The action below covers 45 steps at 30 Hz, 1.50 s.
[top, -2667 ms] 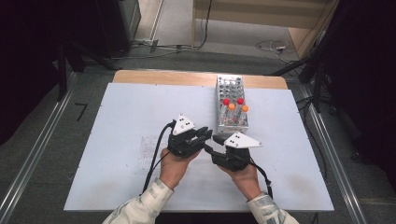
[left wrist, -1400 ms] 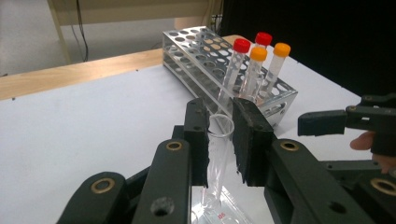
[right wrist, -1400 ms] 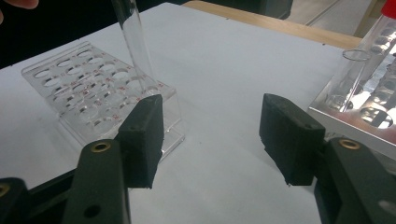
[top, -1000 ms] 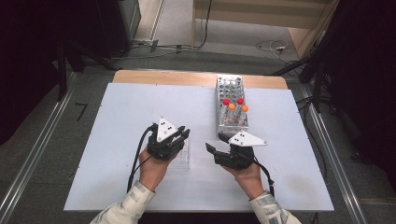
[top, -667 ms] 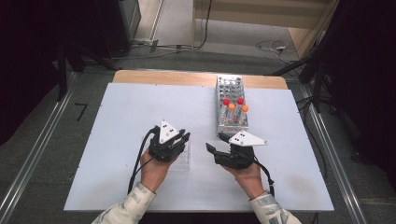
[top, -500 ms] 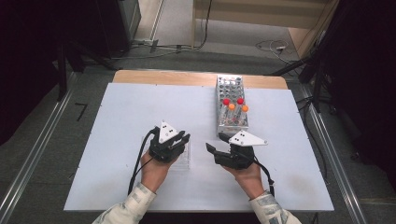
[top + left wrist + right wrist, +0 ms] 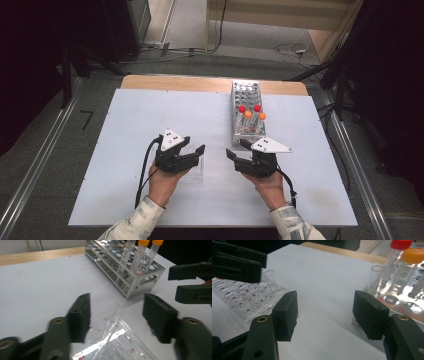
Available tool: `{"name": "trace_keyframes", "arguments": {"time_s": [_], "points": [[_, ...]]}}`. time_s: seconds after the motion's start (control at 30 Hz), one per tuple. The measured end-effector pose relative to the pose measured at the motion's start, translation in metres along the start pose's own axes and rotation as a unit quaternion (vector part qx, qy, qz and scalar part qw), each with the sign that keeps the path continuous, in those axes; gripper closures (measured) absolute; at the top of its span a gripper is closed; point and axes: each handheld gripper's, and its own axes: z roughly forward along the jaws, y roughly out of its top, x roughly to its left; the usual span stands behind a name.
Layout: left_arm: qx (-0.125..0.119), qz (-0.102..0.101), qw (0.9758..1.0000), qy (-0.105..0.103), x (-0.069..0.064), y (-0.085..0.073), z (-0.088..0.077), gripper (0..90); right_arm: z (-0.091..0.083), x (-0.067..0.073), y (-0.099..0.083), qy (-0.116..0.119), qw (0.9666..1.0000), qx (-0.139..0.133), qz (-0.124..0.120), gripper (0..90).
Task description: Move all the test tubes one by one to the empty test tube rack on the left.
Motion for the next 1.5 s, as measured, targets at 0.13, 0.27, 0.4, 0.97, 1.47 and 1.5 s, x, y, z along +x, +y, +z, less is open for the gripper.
{"name": "trace_keyframes", "arguments": {"time_s": [0.13, 0.27, 0.4, 0.97, 1.47, 1.5], "points": [[-0.004, -0.015, 0.9999, 0.005, 0.003, 0.001, -0.004, 17.5, 0.003, -0.009, 0.0, -0.014, 0.9999, 0.002, 0.006, 35.1], [-0.006, -0.018, 0.9998, 0.005, 0.005, 0.001, -0.006, 17.1, 0.007, -0.015, 0.0, -0.025, 0.9996, 0.003, 0.011, 35.6], [-0.009, -0.022, 0.9997, 0.003, 0.007, 0.002, -0.007, 16.9, 0.014, -0.021, 0.001, -0.037, 0.9991, -0.002, 0.02, 37.6], [-0.003, -0.026, 0.9995, -0.015, 0.01, 0.003, -0.008, 13.8, 0.045, -0.038, 0.008, -0.096, 0.9953, -0.007, 0.005, 55.1], [-0.015, -0.019, 0.9996, -0.016, 0.007, 0.007, -0.011, 7.5, 0.054, -0.04, 0.01, -0.105, 0.9945, -0.002, 0.004, 68.1], [-0.02, -0.016, 0.9996, -0.013, 0.007, 0.007, -0.013, 7.5, 0.054, -0.04, 0.011, -0.105, 0.9945, -0.002, 0.004, 68.6]]}}
